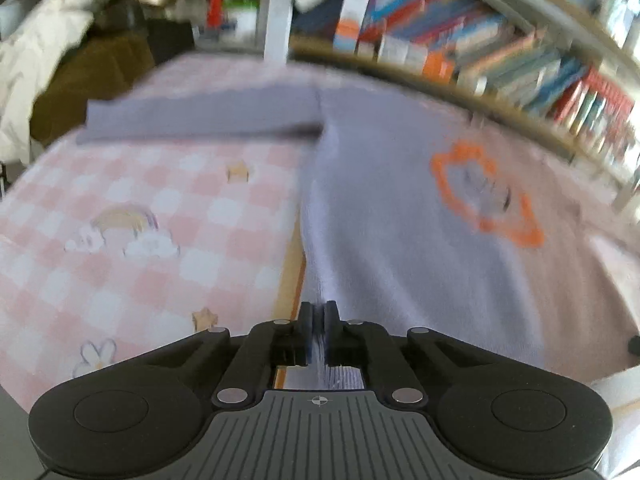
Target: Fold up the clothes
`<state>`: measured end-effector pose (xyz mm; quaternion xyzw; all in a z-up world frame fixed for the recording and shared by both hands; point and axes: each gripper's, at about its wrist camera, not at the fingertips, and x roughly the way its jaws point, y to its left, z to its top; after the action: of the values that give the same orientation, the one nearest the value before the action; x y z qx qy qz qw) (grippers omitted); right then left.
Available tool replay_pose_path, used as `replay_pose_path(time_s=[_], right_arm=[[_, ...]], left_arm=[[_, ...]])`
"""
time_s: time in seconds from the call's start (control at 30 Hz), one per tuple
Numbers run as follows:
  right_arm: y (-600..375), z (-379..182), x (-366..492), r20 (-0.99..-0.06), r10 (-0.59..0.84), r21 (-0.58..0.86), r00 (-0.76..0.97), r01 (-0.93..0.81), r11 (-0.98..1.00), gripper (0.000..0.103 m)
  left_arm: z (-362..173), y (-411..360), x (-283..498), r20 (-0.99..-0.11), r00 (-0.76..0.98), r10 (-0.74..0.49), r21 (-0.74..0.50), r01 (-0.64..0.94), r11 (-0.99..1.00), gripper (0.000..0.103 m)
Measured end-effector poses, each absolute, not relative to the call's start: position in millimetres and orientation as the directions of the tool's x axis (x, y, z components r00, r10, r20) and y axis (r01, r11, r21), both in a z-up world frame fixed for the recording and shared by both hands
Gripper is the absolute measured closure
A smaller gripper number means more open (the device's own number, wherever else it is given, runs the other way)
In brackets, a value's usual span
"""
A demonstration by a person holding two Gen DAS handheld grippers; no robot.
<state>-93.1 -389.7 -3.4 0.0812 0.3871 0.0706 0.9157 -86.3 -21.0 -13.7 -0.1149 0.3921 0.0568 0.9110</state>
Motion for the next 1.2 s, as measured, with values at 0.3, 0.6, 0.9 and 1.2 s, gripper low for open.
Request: replay_pose_path(time_s=[0.3, 0.6, 0.9, 1.2], right_arm=[[-394.2, -1.9, -97.4, -0.709, 0.163, 0.192, 0.687, -0.034, 0.981, 0.098], [-395.9, -18.5, -99.9, -0.749, 0.096, 0.135, 0.656, 0.008, 0.991, 0.072], [-390.5, -11.2, -116.7, -0.718, 0.047, 0.089, 0.695, 0.025, 0.996, 0.018], [-371.0, -5.1, -130.0, -0.694, 0.084, 0.058, 0.715, -0.061, 0.996, 0.005]], left_arm=[[-28.3, -20.3, -78.7, -0.767, 0.635, 0.086, -0.070, -0.217, 0.974, 0.099], [-19.1, -26.0, -89.4, -0.746, 0.654, 0.123, -0.029, -0.216, 0.976, 0.090], [5.1, -65.1, -111.3, -0.682, 0.717, 0.144, 0.024, -0.176, 0.984, 0.039], [5.2, -104.0, -127.3, -0.675, 0.730, 0.110, 0.043, -0.109, 0.993, 0.026]])
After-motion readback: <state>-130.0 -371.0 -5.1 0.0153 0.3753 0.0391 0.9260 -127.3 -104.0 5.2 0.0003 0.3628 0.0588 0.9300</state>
